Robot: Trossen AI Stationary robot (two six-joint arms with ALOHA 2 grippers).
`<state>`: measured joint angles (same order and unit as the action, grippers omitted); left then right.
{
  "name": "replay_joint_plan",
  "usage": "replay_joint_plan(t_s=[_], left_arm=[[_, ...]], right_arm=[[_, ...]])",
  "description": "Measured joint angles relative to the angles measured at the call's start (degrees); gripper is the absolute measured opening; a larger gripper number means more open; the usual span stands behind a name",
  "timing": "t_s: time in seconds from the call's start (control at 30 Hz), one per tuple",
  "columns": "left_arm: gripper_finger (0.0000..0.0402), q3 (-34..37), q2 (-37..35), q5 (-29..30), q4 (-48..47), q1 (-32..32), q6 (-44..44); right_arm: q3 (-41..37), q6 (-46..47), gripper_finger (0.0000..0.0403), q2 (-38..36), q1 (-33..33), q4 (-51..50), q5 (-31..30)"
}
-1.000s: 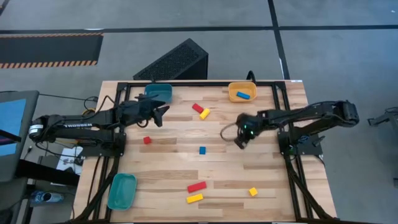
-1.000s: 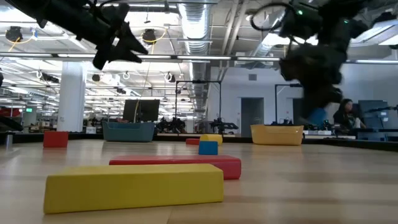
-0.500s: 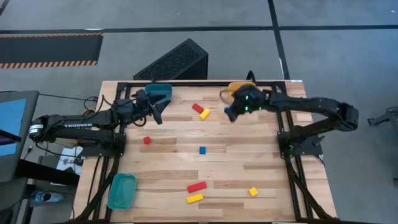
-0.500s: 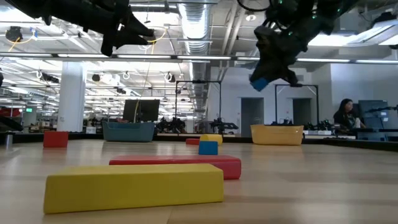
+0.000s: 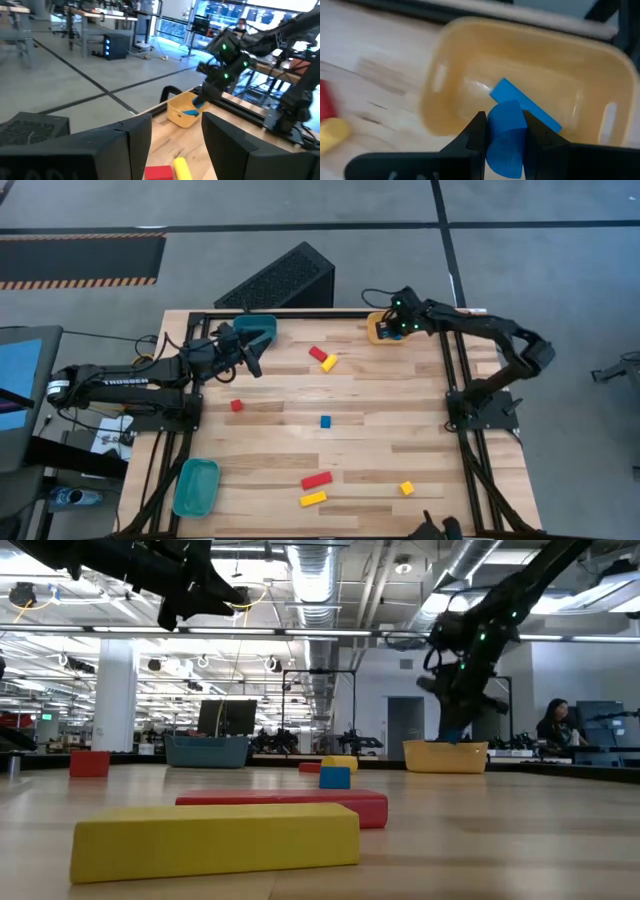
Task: Sort & place blocks by color
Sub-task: Put the right blue block into the yellow bin, then put the blue block into the yellow bin
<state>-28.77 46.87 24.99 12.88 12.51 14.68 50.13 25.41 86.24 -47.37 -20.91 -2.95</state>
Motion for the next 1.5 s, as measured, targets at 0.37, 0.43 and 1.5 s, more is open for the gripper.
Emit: replay_joint_plan(t_s=[0.37,0.43,1.5], left_arm=[[0.0163,0.0,0.0,1.2,-0.2,0.0,0.1],[0.0163,0.0,0.0,1.2,-0.3,0.0,0.3],[0.0162,0.0,0.0,-20.7,-4.2,0.0,-7.7]], right_arm=[[0.0,0.0,0.0153,8.3,-0.4,4.2,-3.0],[0.0,0.0,0.0172,7.6,-0.3,4.3,-3.1],[3.4,-18.4,0.0219,10.7,48.7,18.1,4.2]])
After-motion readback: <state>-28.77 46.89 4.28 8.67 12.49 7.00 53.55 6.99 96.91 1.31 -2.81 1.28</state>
